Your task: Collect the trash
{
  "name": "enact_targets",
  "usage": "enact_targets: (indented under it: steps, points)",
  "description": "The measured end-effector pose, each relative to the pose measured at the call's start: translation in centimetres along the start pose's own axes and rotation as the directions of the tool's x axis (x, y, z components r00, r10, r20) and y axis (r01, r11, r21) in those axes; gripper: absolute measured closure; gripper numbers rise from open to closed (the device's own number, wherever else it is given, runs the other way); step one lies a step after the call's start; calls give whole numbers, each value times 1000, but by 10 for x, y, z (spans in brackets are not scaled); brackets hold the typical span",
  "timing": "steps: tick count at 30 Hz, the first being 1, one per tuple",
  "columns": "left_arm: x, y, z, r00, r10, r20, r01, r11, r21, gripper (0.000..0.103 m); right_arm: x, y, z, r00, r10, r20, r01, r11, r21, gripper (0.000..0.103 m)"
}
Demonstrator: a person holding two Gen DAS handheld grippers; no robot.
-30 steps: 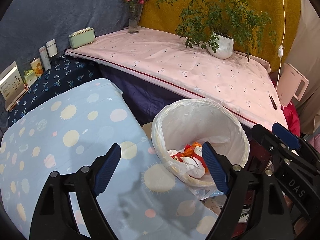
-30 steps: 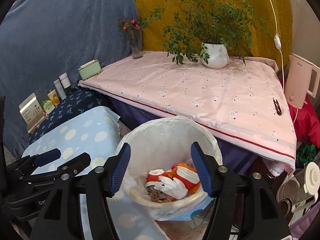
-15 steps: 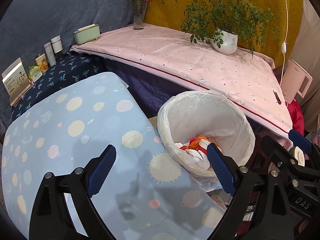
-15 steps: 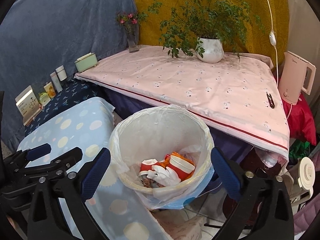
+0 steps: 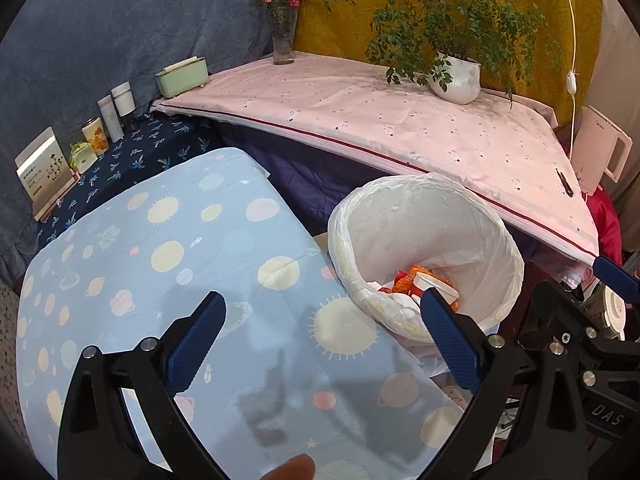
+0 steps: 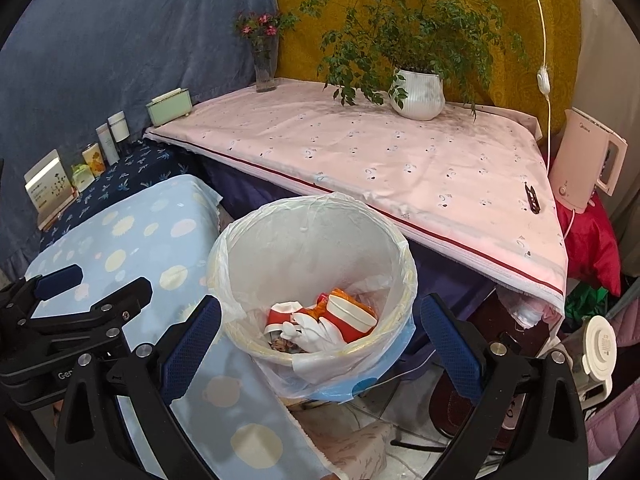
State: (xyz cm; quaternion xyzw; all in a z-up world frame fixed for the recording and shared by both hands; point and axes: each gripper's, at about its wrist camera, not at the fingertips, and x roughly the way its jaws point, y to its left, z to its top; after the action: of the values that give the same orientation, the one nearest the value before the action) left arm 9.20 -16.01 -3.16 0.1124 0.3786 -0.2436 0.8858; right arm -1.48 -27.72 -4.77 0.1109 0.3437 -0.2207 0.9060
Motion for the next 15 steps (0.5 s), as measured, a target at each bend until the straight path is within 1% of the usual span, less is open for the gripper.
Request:
enact_targets:
  steps: [15]
  points:
    - [0,6,-1,1000,23,2,-23,1000,-13,7,-1,6,-4,1000,-11,0,11,999,-33,7]
